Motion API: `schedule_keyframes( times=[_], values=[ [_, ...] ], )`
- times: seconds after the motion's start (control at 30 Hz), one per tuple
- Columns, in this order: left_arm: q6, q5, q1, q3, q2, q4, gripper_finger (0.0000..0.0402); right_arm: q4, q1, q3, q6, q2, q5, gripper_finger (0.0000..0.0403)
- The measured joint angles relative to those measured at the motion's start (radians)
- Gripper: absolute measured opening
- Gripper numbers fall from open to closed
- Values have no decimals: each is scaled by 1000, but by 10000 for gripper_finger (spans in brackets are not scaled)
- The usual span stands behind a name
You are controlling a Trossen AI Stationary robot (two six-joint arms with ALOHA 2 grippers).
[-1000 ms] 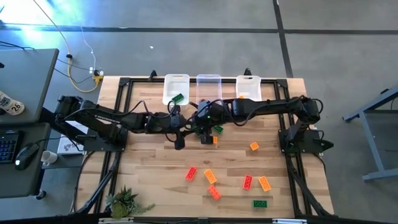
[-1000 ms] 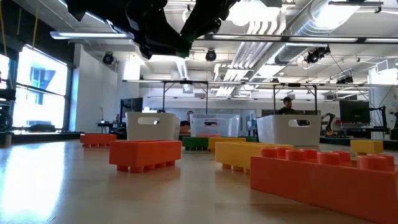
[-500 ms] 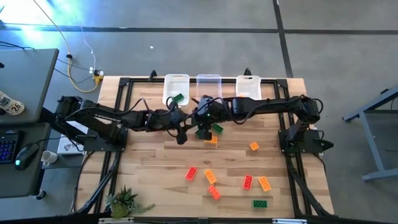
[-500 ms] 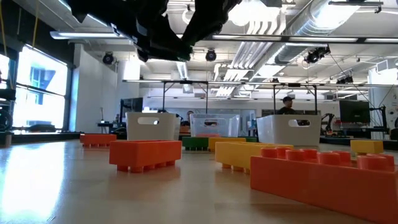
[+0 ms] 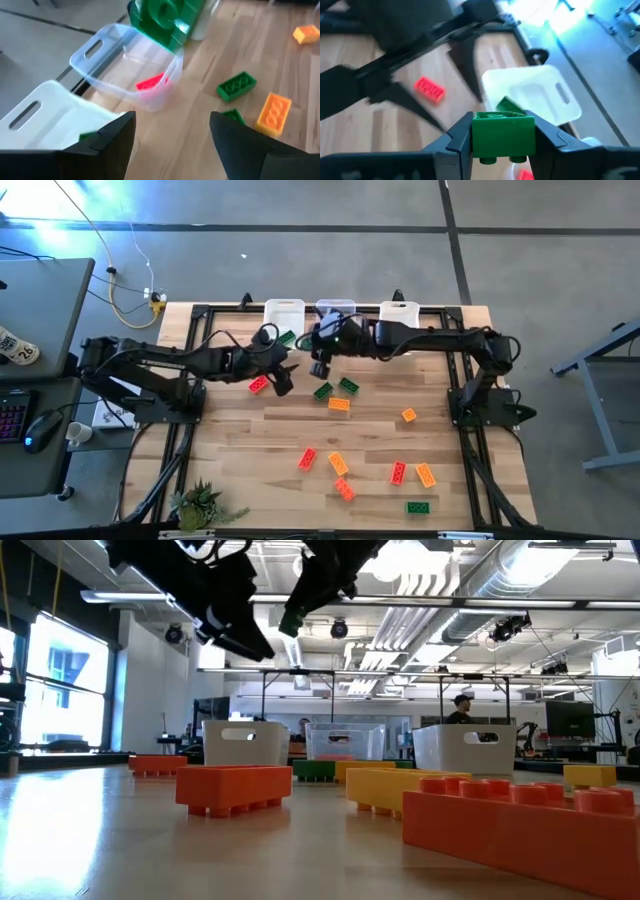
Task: Sort & place blocks by color
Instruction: Put the green game piece into the left white bin
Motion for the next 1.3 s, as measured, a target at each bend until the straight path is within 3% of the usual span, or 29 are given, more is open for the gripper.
schedule_keyframes(
  times=[0.17, 0.37, 0.57, 0.8, 0.97, 1.13, 1.3],
  values=[
    [-32, -1, -5, 0, -74, -121, 243, 144, -34, -26, 0, 0, -1, 117],
    [-86, -22, -5, 0, -144, -249, 243, 440, -67, -147, 0, 0, -1, 117],
    [-131, -23, -5, 0, -166, -346, 243, 764, -108, -296, 48, 0, -24, 117],
    [-154, -22, -5, 0, -166, -383, 243, 980, -158, -380, 71, 8, -64, 117],
    [-156, -22, -5, 0, -166, -384, 243, 940, -181, -294, 71, 63, -133, 117],
    [-158, -23, -2, 0, -166, -389, 243, 746, -197, -175, 71, 155, -138, 117],
    [-159, -23, -2, 0, -166, -393, 243, 660, -200, -103, 111, 231, -146, 117]
  ],
)
